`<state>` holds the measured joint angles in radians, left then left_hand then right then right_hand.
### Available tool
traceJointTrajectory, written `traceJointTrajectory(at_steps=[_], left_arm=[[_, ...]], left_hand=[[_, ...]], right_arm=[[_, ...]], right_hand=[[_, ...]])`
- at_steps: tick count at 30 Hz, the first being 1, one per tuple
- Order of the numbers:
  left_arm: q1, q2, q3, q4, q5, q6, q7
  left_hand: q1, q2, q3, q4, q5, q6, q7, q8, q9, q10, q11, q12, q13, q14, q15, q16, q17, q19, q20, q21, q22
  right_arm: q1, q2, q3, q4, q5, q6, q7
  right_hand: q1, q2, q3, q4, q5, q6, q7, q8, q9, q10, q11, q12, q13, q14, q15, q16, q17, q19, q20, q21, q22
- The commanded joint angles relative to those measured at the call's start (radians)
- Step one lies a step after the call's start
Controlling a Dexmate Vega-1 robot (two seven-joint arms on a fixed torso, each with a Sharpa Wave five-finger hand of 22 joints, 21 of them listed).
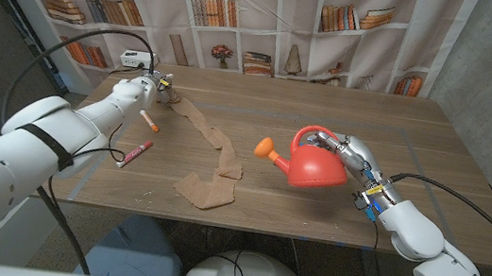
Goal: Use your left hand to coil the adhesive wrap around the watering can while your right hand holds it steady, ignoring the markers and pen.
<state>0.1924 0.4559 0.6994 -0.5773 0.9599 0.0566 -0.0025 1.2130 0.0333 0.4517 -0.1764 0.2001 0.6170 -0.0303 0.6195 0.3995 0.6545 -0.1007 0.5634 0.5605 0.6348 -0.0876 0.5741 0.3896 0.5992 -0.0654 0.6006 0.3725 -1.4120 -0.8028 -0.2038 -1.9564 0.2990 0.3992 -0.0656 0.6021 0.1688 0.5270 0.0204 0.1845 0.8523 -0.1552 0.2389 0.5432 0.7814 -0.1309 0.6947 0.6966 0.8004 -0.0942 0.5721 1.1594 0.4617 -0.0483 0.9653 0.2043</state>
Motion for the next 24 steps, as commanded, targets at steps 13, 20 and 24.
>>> traceJointTrajectory(at_steps=[13,20,24], left_arm=[[0.214,0.094,-0.157,-0.452,0.067,0.013,0.118],[0.274,0.102,-0.223,-0.568,0.059,0.030,0.123],[0.311,0.110,-0.255,-0.639,0.055,0.033,0.126]], left_hand=[[0.191,0.148,-0.017,0.011,-0.015,0.005,-0.036,0.041,0.124,0.013,-0.029,0.031,0.099,0.184,-0.142,-0.019,0.210,-0.035,0.014,0.069,0.050],[0.201,0.146,-0.024,0.013,-0.017,0.002,-0.039,0.059,0.145,0.033,-0.032,0.039,0.095,0.199,-0.142,-0.023,0.213,-0.033,0.023,0.102,0.067],[0.205,0.147,-0.028,0.016,-0.018,-0.013,-0.041,0.065,0.158,0.034,-0.027,0.038,0.089,0.202,-0.139,-0.030,0.213,-0.048,0.024,0.114,0.076]], right_arm=[[-0.025,0.003,0.018,0.030,0.009,0.063,-0.005],[-0.041,0.009,0.024,0.047,0.017,0.096,-0.008],[-0.041,0.016,0.026,0.063,0.022,0.120,-0.008]], right_hand=[[-0.003,0.006,0.001,-0.004,0.004,0.006,-0.001,-0.004,0.003,0.007,-0.002,0.000,0.002,0.013,-0.127,-0.006,0.001,-0.005,-0.060,0.014,0.000],[-0.003,0.007,0.002,-0.005,0.004,0.007,-0.002,-0.005,0.003,0.005,0.000,-0.002,0.001,0.012,-0.128,-0.007,0.001,-0.007,-0.060,0.018,-0.001],[-0.003,0.006,0.002,-0.005,0.004,0.007,-0.001,-0.005,0.003,0.006,-0.001,-0.002,0.002,0.012,-0.128,-0.007,0.001,-0.008,-0.060,0.020,-0.001]])
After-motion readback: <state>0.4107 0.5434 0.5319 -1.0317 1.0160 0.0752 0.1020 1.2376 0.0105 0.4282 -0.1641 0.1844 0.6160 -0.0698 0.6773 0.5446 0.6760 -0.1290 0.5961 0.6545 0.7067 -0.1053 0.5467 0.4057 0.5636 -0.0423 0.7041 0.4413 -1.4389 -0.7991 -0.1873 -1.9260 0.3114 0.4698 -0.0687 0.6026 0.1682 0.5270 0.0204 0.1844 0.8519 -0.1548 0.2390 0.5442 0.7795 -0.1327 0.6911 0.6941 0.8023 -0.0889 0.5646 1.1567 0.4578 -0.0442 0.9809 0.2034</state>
